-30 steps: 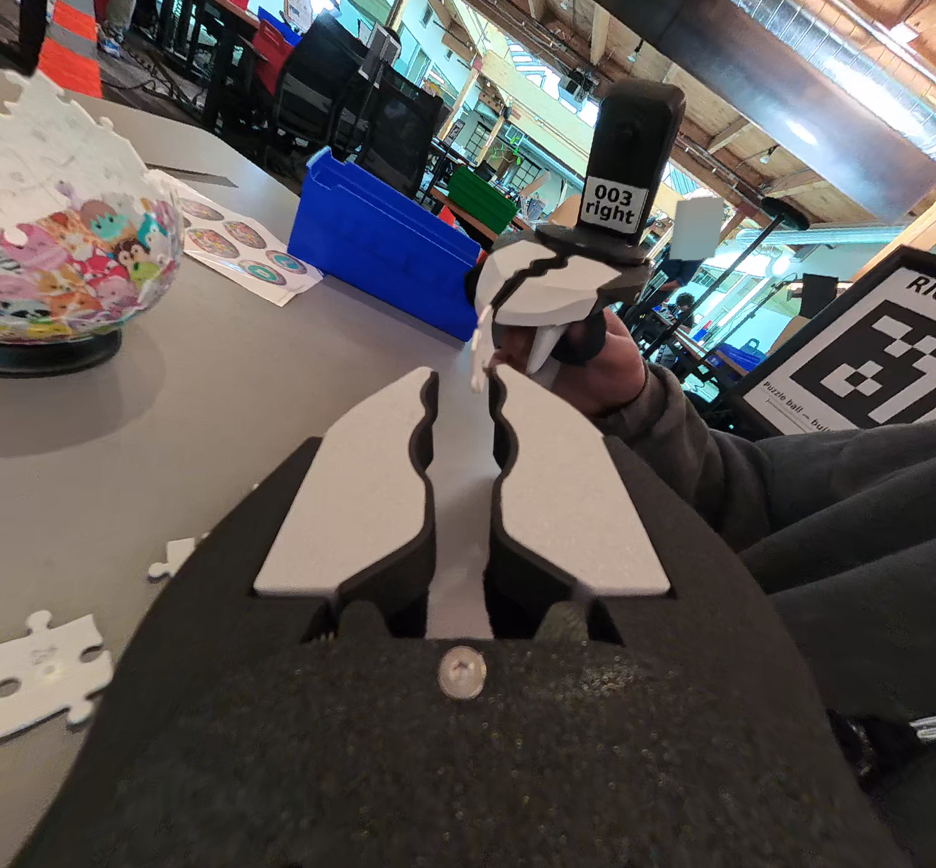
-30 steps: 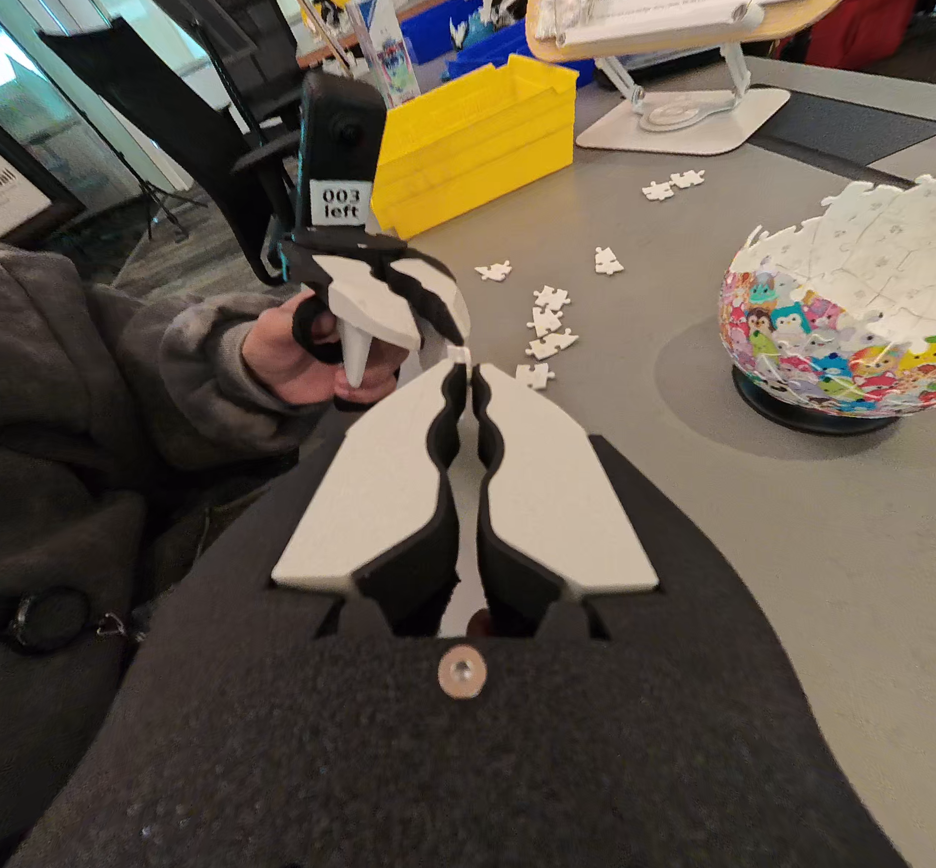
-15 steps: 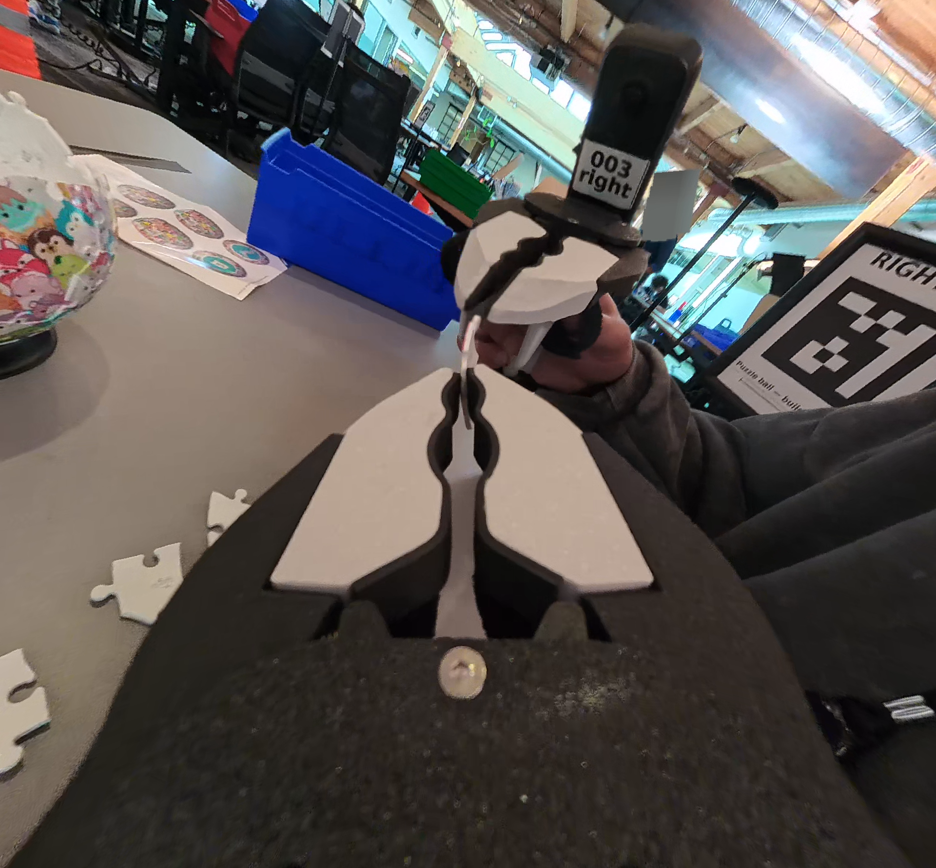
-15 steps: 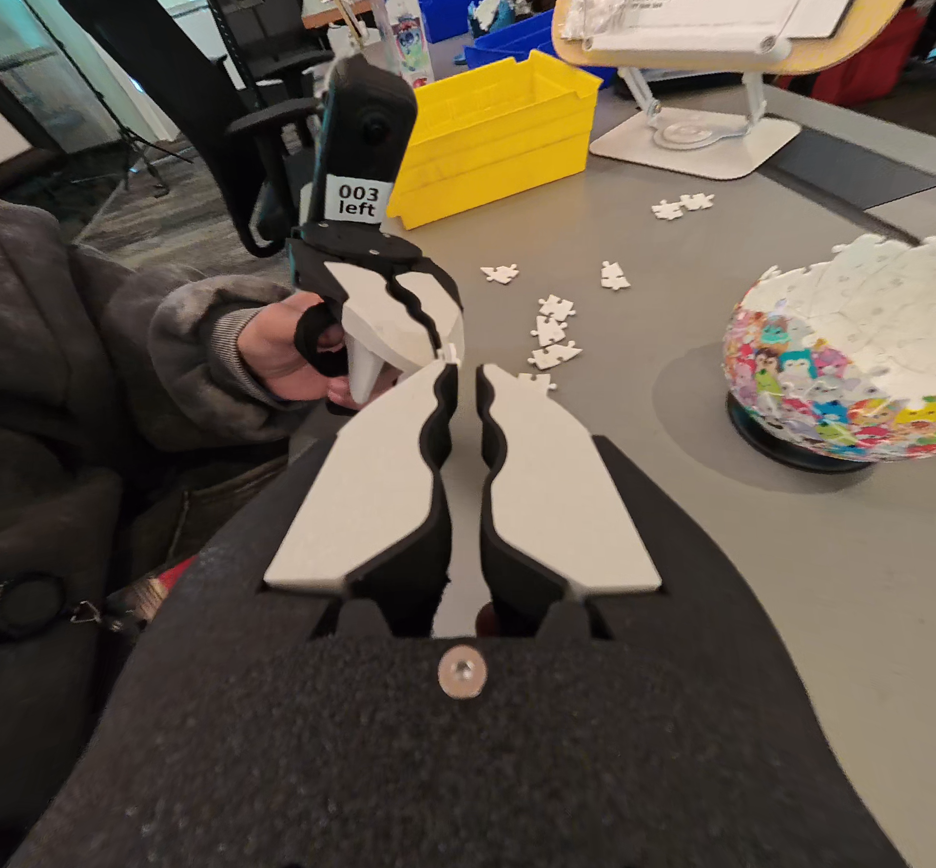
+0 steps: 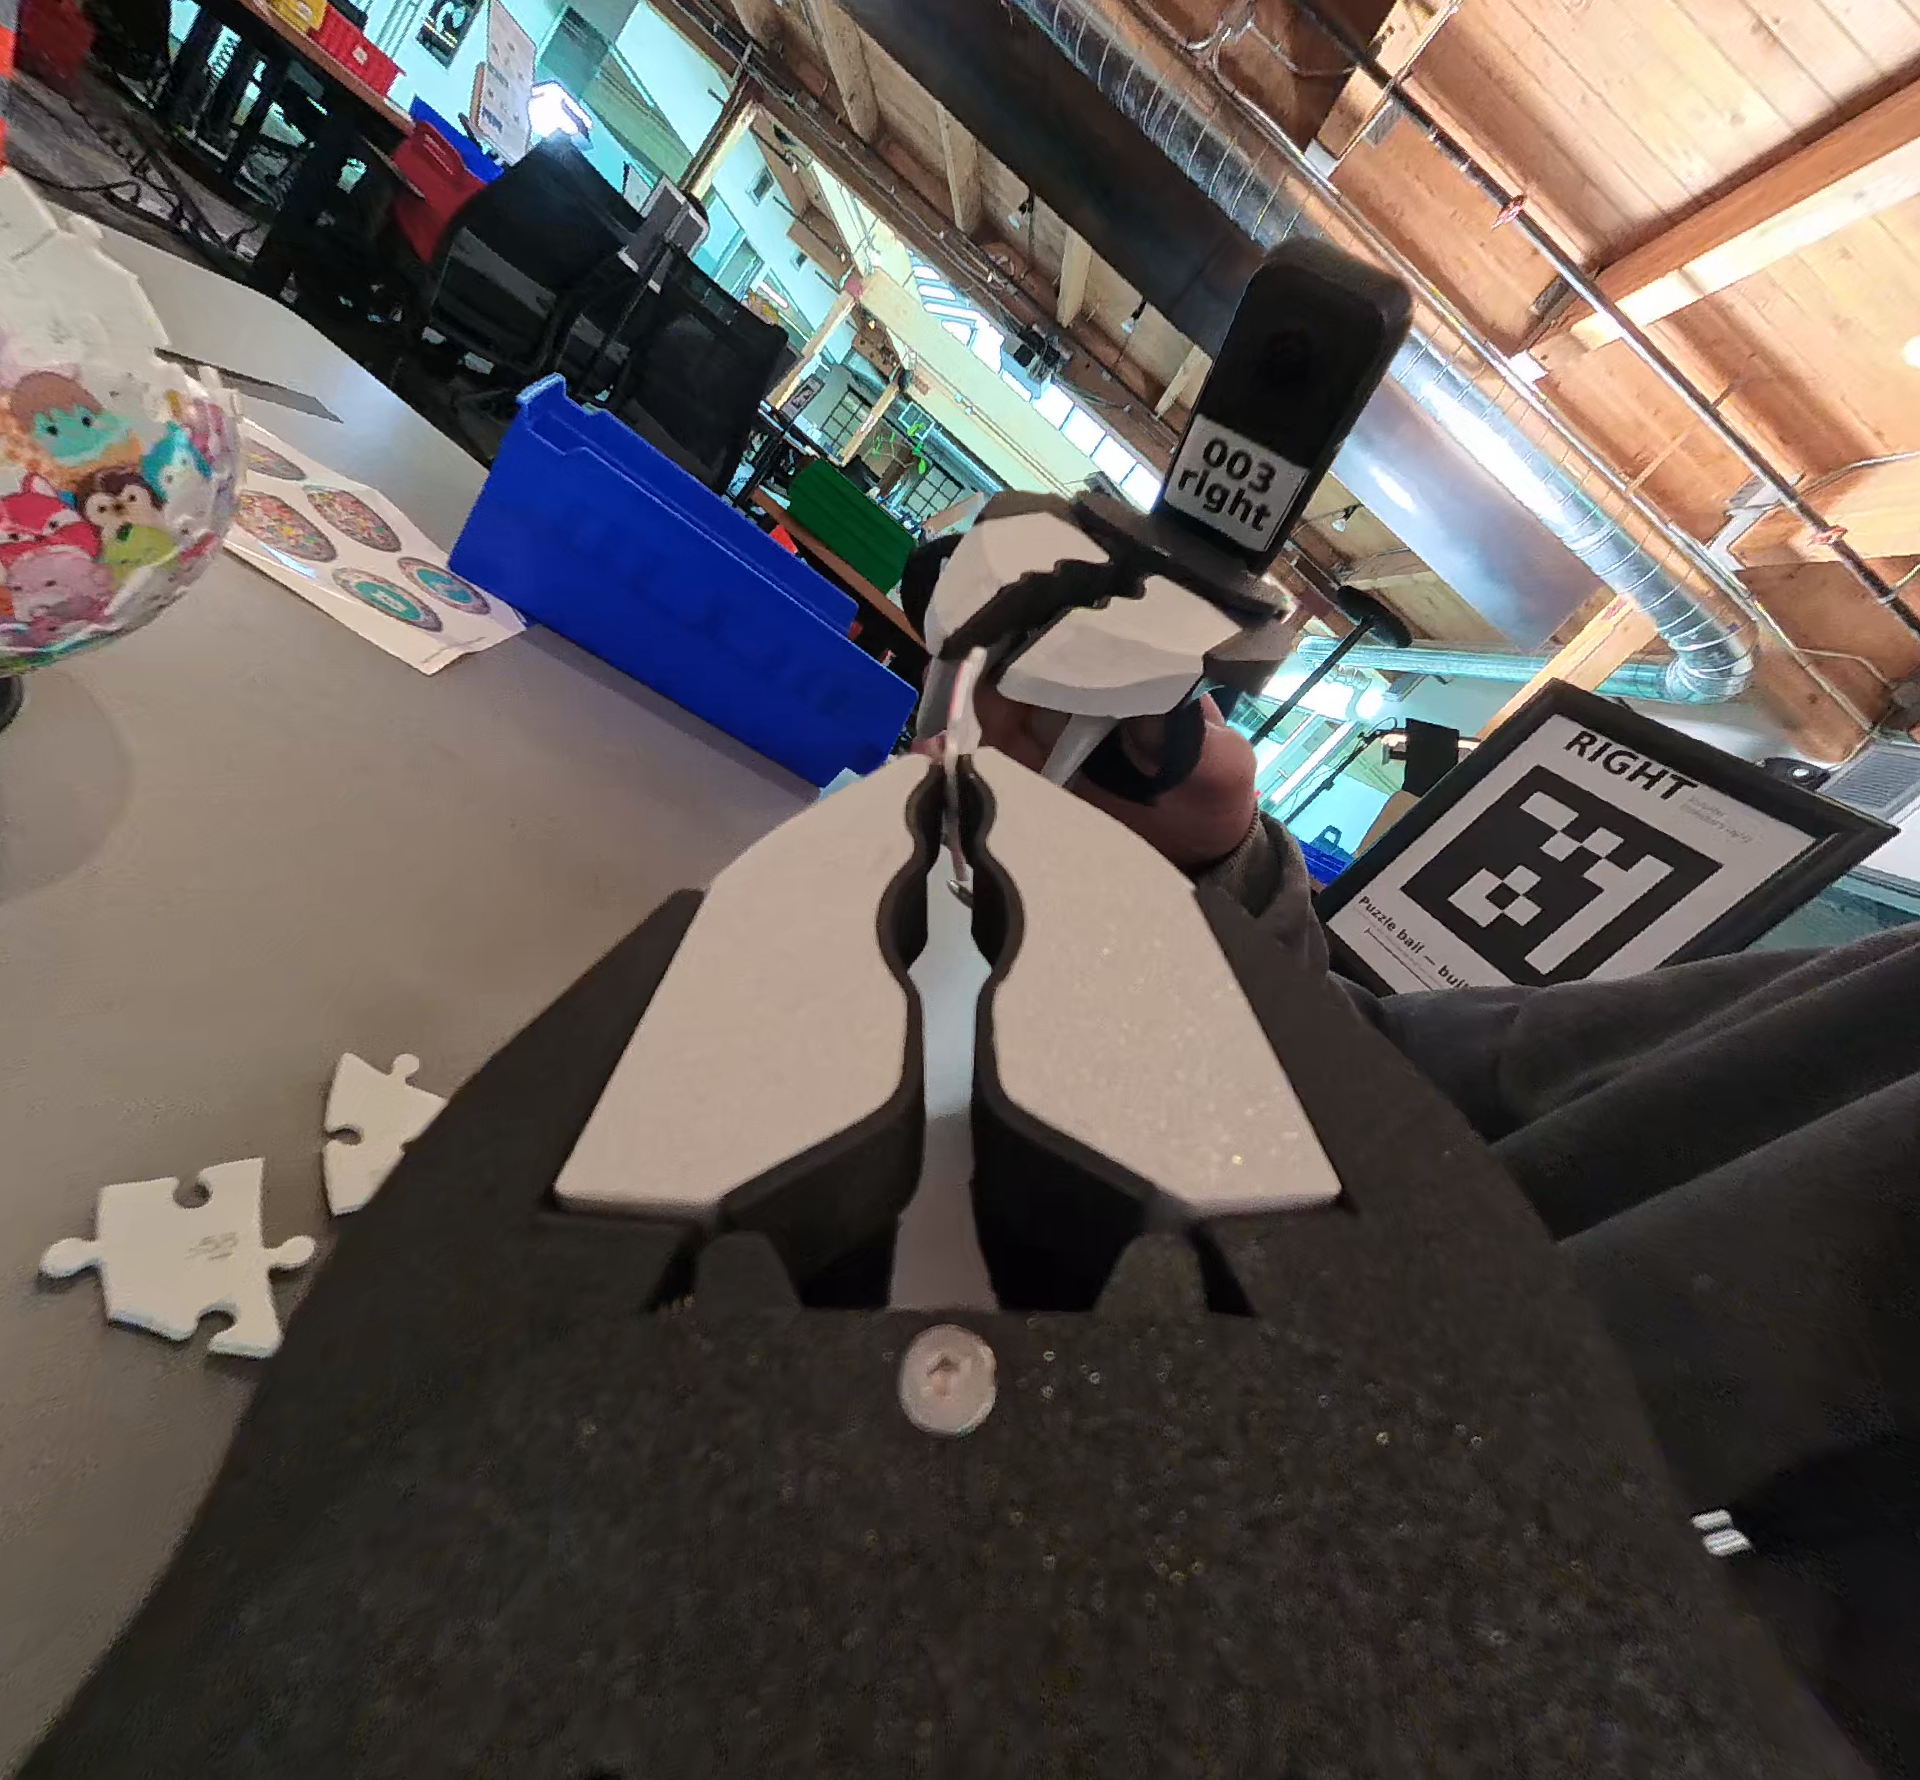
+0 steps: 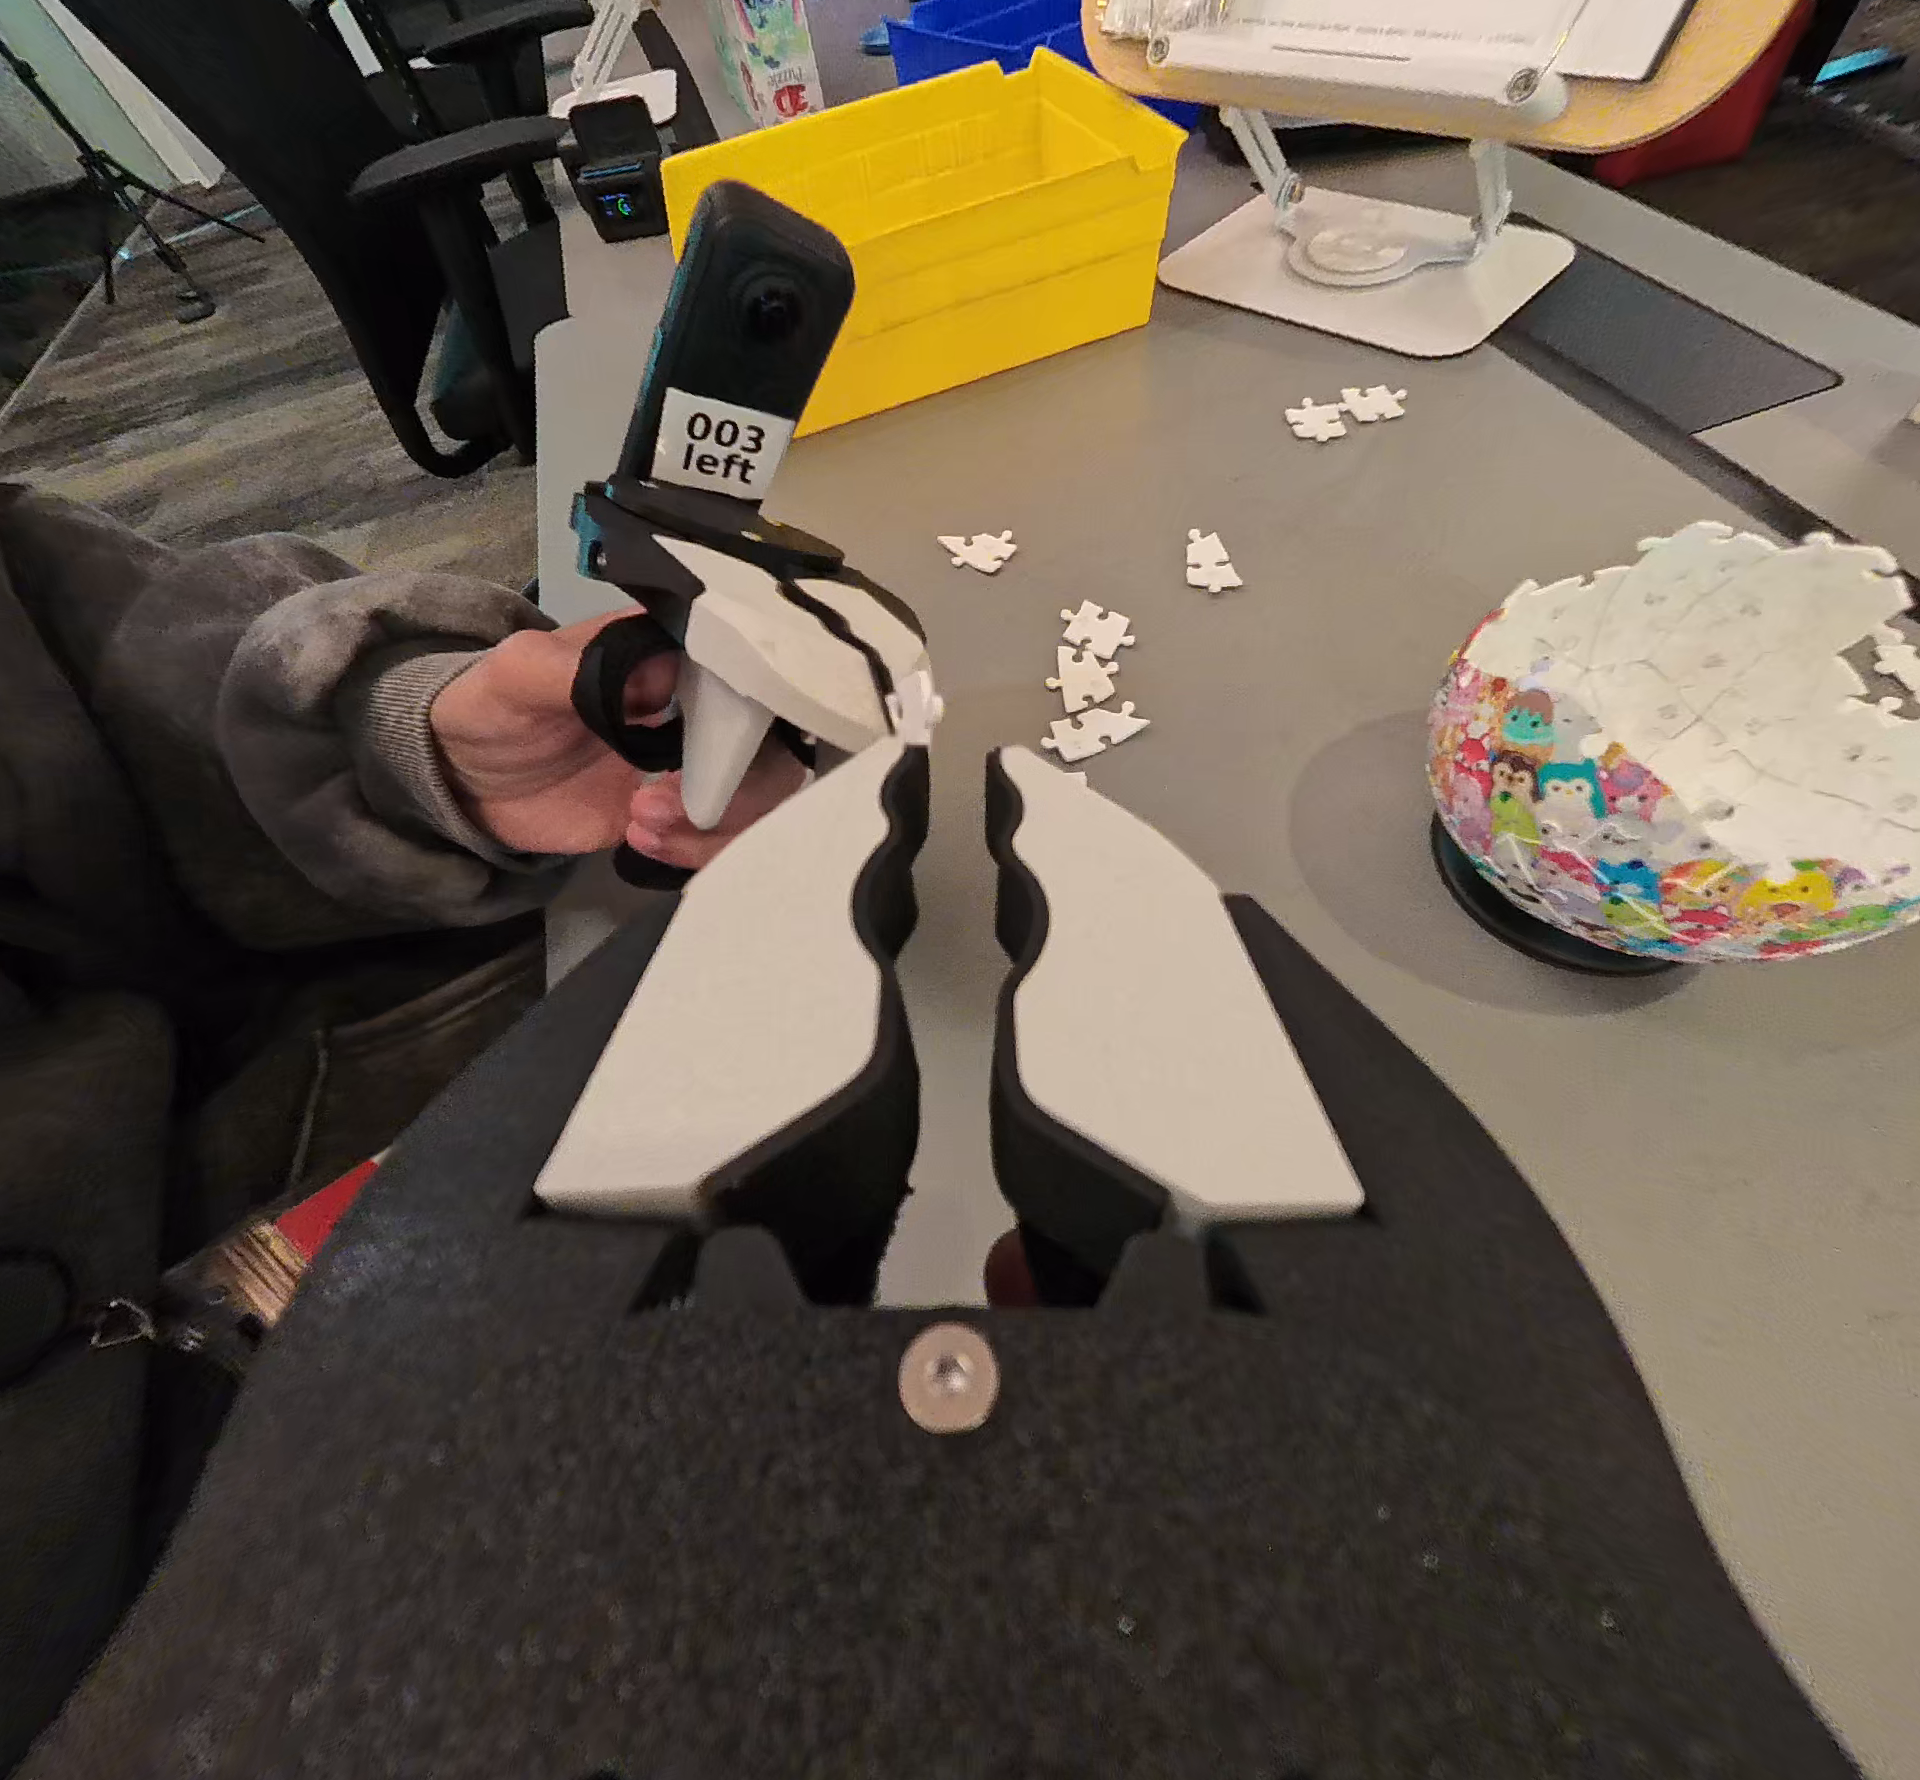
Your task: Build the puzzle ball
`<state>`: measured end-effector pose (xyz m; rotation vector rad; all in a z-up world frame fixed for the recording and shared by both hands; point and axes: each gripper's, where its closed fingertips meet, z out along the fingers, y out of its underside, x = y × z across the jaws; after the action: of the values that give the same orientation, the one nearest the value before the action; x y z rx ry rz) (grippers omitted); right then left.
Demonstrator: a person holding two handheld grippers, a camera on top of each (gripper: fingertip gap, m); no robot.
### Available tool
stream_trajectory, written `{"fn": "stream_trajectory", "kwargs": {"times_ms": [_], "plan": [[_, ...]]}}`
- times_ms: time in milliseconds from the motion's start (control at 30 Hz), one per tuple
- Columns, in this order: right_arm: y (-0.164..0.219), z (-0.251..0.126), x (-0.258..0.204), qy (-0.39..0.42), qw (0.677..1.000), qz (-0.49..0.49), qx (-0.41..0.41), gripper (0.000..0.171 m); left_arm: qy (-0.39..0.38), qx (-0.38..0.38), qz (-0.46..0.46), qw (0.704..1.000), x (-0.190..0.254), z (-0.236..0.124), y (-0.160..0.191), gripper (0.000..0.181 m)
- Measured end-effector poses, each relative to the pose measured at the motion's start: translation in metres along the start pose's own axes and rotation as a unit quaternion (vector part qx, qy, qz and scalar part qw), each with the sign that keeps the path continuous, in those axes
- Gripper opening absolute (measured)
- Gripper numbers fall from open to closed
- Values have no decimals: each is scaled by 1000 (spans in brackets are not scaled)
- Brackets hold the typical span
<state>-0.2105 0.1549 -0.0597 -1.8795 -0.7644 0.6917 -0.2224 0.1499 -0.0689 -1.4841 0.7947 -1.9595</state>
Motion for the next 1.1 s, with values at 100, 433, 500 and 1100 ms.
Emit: {"fn": "stream_trajectory", "kwargs": {"times_ms": [100,433,500,1100], "plan": [[-1,6,-3,-3,1000,-8,-11,9,-4,-4,10,1000,1,1,2,2],[0,6,-5,-16,1000,-9,-24,2,-22,-18,41,999,1,4,6,2],[1,6,-5,-15,999,-16,-30,2,-27,-22,49,998,0,4,7,2],[-93,7,193,165,911,-352,-138,2,-221,-153,247,931,-118,-9,-151,57]]}}
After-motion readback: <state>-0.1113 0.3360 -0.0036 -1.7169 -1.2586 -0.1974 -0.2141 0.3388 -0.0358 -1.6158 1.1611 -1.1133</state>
